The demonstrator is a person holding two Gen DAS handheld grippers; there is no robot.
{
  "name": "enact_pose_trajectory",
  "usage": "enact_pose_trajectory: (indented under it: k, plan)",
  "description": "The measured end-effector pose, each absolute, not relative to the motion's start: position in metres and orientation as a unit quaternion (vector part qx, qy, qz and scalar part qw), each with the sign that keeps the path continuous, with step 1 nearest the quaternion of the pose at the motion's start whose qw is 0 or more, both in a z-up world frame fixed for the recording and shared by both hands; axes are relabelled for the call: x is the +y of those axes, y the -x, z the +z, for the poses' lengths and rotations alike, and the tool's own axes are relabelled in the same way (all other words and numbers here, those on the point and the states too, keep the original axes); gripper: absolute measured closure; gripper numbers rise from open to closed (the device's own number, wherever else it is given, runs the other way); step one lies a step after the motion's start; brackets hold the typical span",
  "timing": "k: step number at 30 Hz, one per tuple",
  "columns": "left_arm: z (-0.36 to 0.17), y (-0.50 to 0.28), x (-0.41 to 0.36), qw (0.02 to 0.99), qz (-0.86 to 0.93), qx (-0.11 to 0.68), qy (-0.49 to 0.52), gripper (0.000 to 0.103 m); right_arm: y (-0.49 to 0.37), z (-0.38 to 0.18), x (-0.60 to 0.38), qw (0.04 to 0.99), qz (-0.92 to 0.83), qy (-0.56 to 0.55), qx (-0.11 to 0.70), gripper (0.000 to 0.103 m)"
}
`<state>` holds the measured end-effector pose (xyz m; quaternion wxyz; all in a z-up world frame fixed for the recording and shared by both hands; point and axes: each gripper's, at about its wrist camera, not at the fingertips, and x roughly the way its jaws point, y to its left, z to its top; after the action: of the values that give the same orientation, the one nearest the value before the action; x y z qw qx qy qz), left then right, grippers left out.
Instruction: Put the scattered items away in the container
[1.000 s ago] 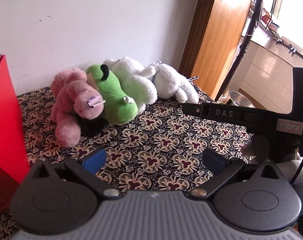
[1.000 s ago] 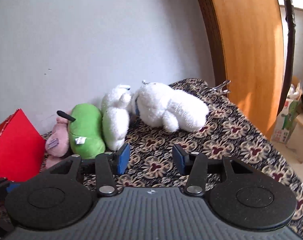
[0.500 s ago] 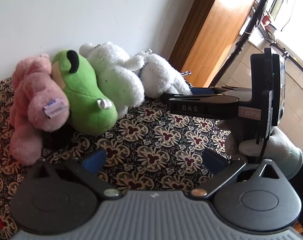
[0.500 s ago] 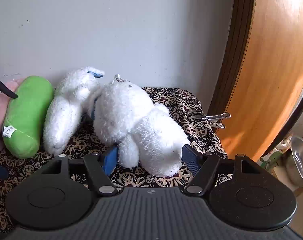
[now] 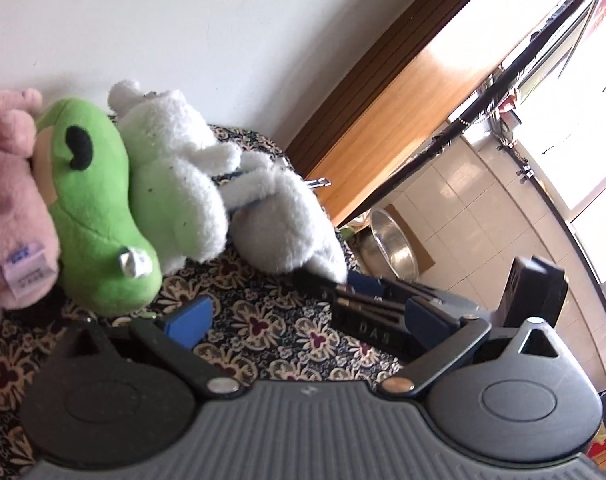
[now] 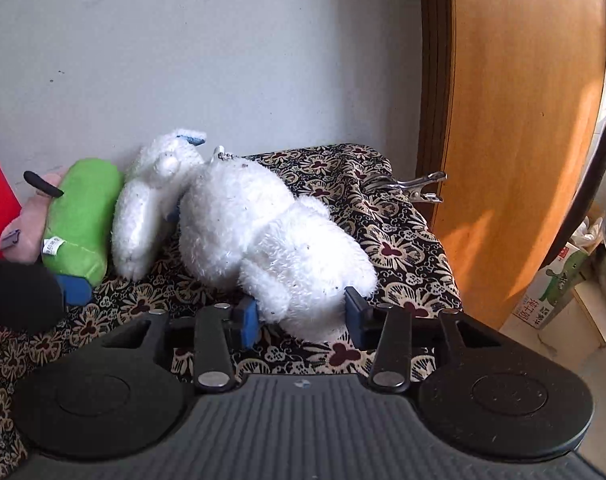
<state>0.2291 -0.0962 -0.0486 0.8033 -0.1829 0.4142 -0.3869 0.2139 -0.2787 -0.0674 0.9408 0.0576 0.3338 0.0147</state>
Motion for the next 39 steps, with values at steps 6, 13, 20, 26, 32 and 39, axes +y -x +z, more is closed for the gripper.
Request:
enact_pose_trajectory:
  k: [6,13,20,26,32,39]
  plan:
    - [-0.061,-0.251,-0.126,0.79,-0.38,0.439,0.194,0.001,-0.188,-0.063,-0.311,0.937,0.043,-0.12,0.324,0.049]
    - [-0.071,-0.252,-0.146,0.801,-0.362,0.445,0.175,0.005,-0.203,-0.059,-0.376,0.912,-0.024,-0.306,0.272,0.05]
    - [-0.071,-0.247,-0.137,0.821,-0.334,0.444,0.131,0.038,-0.264,-0.067,-0.355,0.905,-0.004,-0.299,0.304,0.06]
    - [-0.07,-0.246,-0.132,0.818,-0.338,0.446,0.135,0.038,-0.267,-0.076,-0.343,0.872,0.056,-0.337,0.351,0.071]
    - [-0.069,-0.218,-0.118,0.807,-0.36,0.453,0.119,0.035,-0.218,-0.075,-0.335,0.849,0.09,-0.377,0.358,0.07]
    - [-0.056,-0.159,-0.086,0.83,-0.359,0.424,0.052,0.032,-0.176,-0.089,-0.312,0.808,0.142,-0.448,0.355,0.07]
